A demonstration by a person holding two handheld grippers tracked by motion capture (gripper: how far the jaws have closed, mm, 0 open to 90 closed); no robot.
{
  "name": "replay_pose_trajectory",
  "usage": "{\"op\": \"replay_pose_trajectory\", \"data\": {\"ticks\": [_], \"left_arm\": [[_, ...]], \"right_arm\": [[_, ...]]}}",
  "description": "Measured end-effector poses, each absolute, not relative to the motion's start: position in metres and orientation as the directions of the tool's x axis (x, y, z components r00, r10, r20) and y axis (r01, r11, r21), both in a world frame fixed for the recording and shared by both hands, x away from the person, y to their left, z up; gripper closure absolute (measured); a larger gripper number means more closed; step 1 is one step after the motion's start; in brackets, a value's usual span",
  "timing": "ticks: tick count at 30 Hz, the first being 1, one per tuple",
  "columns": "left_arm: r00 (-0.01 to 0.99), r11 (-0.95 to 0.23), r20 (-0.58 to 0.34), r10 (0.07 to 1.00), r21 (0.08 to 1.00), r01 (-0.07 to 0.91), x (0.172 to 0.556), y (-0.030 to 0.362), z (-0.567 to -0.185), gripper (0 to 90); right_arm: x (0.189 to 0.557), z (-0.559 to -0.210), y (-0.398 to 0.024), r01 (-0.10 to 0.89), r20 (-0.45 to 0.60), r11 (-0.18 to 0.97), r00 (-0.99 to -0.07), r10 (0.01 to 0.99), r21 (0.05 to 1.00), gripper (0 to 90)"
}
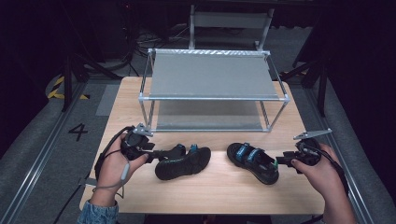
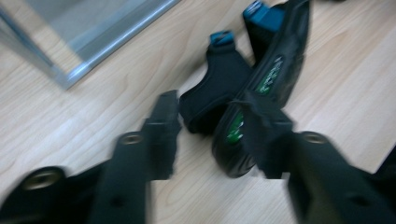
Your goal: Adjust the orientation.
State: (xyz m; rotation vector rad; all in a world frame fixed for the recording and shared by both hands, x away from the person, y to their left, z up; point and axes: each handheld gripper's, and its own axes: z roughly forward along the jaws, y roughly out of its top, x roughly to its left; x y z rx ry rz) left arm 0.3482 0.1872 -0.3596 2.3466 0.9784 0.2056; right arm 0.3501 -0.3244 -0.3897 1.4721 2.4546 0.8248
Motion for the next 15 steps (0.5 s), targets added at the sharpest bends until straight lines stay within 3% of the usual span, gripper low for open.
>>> {"op": "replay_pose_trajectory", "data": {"ticks": [1,2,7,15], "left_arm": [[0.732,-0.567,-0.090,0.675,0.572,0.593,0.348,0.185,-0.360,66.9],[0.746,-0.579,-0.094,0.659,0.570,0.583,0.348,0.181,-0.360,75.3],[0.769,-0.575,-0.120,0.627,0.595,0.561,0.348,0.172,-0.360,88.6],[0.808,-0.601,-0.153,0.569,0.593,0.535,0.353,0.148,-0.368,90.0]], "right_arm": [[0.350,-0.390,-0.324,0.764,0.138,0.362,-0.501,0.854,0.533,56.8],[0.350,-0.388,-0.325,0.763,0.135,0.359,-0.498,0.857,0.538,56.8],[0.348,-0.388,-0.324,0.761,0.130,0.364,-0.501,0.856,0.538,56.7],[0.345,-0.389,-0.328,0.765,0.132,0.354,-0.491,0.861,0.538,56.2]]}}
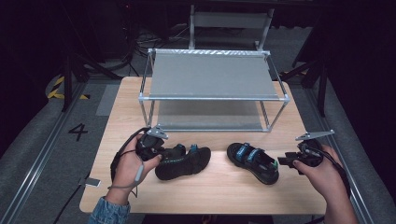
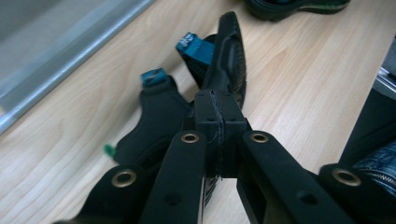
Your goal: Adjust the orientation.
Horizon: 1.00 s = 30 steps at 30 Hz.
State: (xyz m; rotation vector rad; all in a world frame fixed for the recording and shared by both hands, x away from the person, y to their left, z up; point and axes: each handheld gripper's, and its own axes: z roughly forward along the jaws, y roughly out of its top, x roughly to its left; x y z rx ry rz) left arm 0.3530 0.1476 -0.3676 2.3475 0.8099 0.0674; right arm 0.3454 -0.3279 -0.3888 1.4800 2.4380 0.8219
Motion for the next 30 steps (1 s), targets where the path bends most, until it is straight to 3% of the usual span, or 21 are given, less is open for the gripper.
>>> {"op": "replay_pose_trajectory", "data": {"ticks": [16,30], "left_arm": [[0.823,-0.655,-0.173,0.541,0.528,0.541,0.367,0.128,-0.394,90.0],[0.826,-0.672,-0.182,0.534,0.501,0.545,0.359,0.124,-0.389,90.0]], "right_arm": [[0.336,-0.390,-0.337,0.777,0.139,0.333,-0.470,0.872,0.535,55.8],[0.335,-0.389,-0.336,0.774,0.140,0.335,-0.474,0.869,0.537,55.4]]}}
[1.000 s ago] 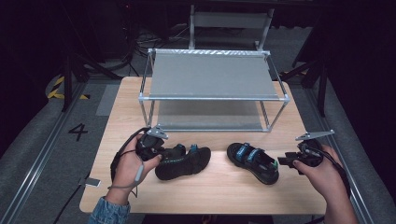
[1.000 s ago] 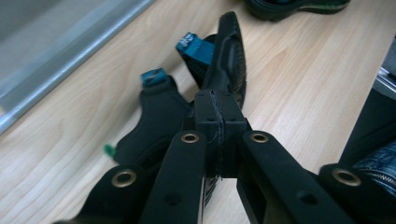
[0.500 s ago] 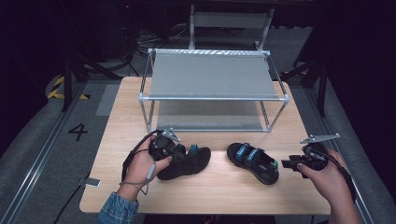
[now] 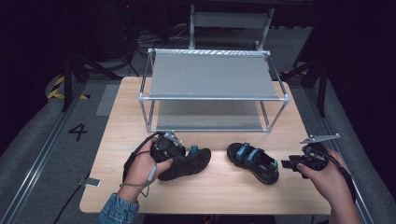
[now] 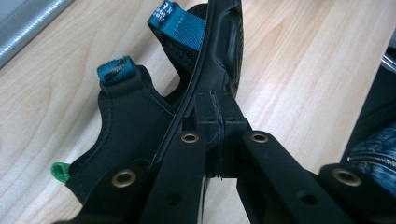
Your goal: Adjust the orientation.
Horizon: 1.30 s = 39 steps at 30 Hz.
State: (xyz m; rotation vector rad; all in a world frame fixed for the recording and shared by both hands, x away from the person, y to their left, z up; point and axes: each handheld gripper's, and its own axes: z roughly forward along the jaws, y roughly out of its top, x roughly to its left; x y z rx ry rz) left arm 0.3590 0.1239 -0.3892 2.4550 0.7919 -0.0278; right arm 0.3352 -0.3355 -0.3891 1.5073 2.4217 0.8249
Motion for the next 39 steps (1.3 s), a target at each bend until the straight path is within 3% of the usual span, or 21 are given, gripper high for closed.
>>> {"op": "replay_pose_trajectory", "data": {"ticks": [13,18,22,26,33,39], "left_arm": [[0.863,-0.749,-0.266,0.430,0.428,0.505,0.340,0.115,-0.389,90.0],[0.880,-0.812,-0.262,0.396,0.347,0.469,0.327,0.108,-0.387,89.3],[0.897,-0.872,-0.331,0.292,0.294,0.392,0.315,0.101,-0.393,85.8],[0.899,-0.904,-0.345,0.268,0.231,0.358,0.307,0.094,-0.401,85.7],[0.906,-0.914,-0.337,0.256,0.222,0.340,0.299,0.094,-0.398,74.7],[0.916,-0.907,-0.328,0.230,0.270,0.324,0.292,0.097,-0.385,62.8]], "right_arm": [[0.338,-0.387,-0.332,0.766,0.144,0.346,-0.491,0.859,0.542,54.9],[0.339,-0.387,-0.330,0.762,0.143,0.352,-0.498,0.855,0.544,54.7],[0.341,-0.387,-0.328,0.763,0.146,0.357,-0.502,0.853,0.539,54.4],[0.341,-0.388,-0.328,0.763,0.148,0.358,-0.504,0.851,0.538,54.2],[0.340,-0.386,-0.328,0.759,0.144,0.359,-0.505,0.851,0.544,53.8],[0.340,-0.386,-0.328,0.759,0.146,0.358,-0.506,0.850,0.544,53.6]]}}
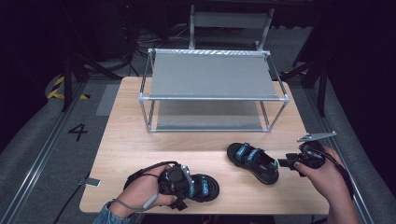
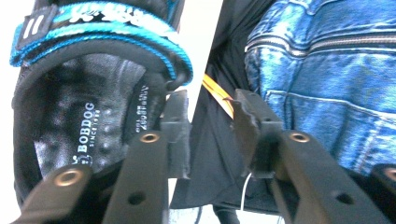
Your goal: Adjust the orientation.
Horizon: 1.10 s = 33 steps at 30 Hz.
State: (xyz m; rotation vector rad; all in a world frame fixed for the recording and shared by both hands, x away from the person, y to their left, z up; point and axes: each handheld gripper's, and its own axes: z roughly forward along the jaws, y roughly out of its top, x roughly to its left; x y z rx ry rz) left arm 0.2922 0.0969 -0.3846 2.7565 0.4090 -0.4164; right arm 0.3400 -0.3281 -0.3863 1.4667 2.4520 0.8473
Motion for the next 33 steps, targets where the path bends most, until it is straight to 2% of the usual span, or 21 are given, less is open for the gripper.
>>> {"op": "replay_pose_trajectory", "data": {"ticks": [3,9,13,14,16,19,23,29,33], "left_arm": [[0.928,-0.900,-0.290,0.233,0.298,0.319,0.290,0.101,-0.378,54.9],[0.924,-0.857,-0.265,0.275,0.368,0.361,0.290,0.109,-0.366,47.2],[0.925,-0.828,-0.215,0.314,0.414,0.378,0.294,0.113,-0.361,43.7],[0.923,-0.817,-0.201,0.328,0.431,0.384,0.295,0.115,-0.361,39.5],[0.924,-0.808,-0.163,0.347,0.448,0.382,0.299,0.117,-0.360,37.6],[0.920,-0.802,-0.152,0.360,0.454,0.389,0.305,0.121,-0.366,31.1],[0.920,-0.810,-0.135,0.369,0.438,0.389,0.313,0.121,-0.376,27.3],[0.933,-0.843,-0.093,0.349,0.403,0.355,0.321,0.111,-0.391,32.1],[0.950,-0.879,-0.011,0.312,0.376,0.293,0.321,0.100,-0.400,40.4]], "right_arm": [[0.340,-0.387,-0.328,0.759,0.146,0.358,-0.506,0.850,0.543,53.5],[0.340,-0.387,-0.327,0.760,0.147,0.360,-0.508,0.849,0.541,53.2],[0.340,-0.387,-0.327,0.758,0.147,0.361,-0.509,0.848,0.543,53.1],[0.340,-0.387,-0.327,0.758,0.147,0.361,-0.508,0.849,0.543,53.1],[0.339,-0.387,-0.328,0.759,0.145,0.360,-0.507,0.850,0.543,53.1],[0.339,-0.387,-0.329,0.761,0.147,0.354,-0.502,0.852,0.544,52.9],[0.339,-0.388,-0.329,0.759,0.142,0.359,-0.505,0.851,0.543,52.0],[0.339,-0.389,-0.327,0.759,0.142,0.363,-0.508,0.850,0.541,51.6],[0.338,-0.389,-0.327,0.755,0.138,0.367,-0.511,0.848,0.543,51.4]]}}
